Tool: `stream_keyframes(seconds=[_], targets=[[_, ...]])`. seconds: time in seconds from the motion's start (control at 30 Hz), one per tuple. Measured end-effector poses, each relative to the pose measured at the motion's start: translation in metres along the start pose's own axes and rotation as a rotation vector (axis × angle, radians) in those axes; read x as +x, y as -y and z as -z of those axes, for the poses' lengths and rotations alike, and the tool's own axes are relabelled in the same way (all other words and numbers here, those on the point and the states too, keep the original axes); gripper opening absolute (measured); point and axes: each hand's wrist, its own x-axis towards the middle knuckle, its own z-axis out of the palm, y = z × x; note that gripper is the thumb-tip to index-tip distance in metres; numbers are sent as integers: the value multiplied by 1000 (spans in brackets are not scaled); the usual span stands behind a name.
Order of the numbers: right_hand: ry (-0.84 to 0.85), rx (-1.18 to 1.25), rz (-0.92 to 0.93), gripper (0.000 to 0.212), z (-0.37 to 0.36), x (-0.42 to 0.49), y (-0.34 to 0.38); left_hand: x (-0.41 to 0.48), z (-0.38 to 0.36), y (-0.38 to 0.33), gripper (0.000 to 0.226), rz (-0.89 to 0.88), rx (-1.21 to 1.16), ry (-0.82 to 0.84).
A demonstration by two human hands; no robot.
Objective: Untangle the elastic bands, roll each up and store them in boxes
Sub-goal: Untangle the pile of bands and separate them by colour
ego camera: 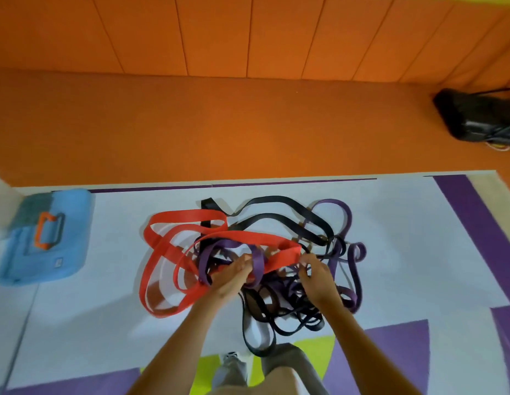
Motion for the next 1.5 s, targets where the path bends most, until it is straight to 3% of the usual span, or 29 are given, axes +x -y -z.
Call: stream_keyframes(seconds=[0.13,0.2,0.3,0.43,0.6,0.67,0.7,0.83,0.93,1.03,1.13,1.23,1.3,1.4,1.5], targets=[[120,-361,-108,38,12,-5,-30,-2,10,-2,75,66,-273,-17],[151,-342,-141,58,16,-11,-43,3,11,-10,61,116,-350,-52],[165,-252,-27,82,13,-21,-55,11,14,-18,32,178,-322,-173],[294,-131,135,114,4,-29,-55,7,23,-23,62,177,-369,-110],[552,-551,202,146,-12,-28,-57,-5,32,-10,44,230,-253,-197],[520,-725,184,140,-19,-31,-55,-10,43,-3,31,156,-253,-248],[445,-742,174,128,-20,-33,-52,-13,50,-1,29,110,-239,-262],[167,-570,192,61,-12,-31,-49,-22,64,12,20,-44,-200,-350],[48,-366,118,47,1,-23,-49,-29,62,29,18,21,-10,-566],[-20,-281,-13,55,13,-11,-47,-37,48,48,26,191,44,-646],[75,-217,15,57,13,-6,-46,-43,26,61,44,260,48,-519],[146,-158,43,67,6,-10,-49,-47,15,65,39,228,184,-480],[180,-193,41,78,-1,-15,-50,-46,16,65,44,218,256,-467],[334,-395,-3,107,-9,-21,-44,-50,19,62,24,269,270,-383],[487,-445,-84,130,-11,-21,-32,-52,10,75,31,300,196,-294]])
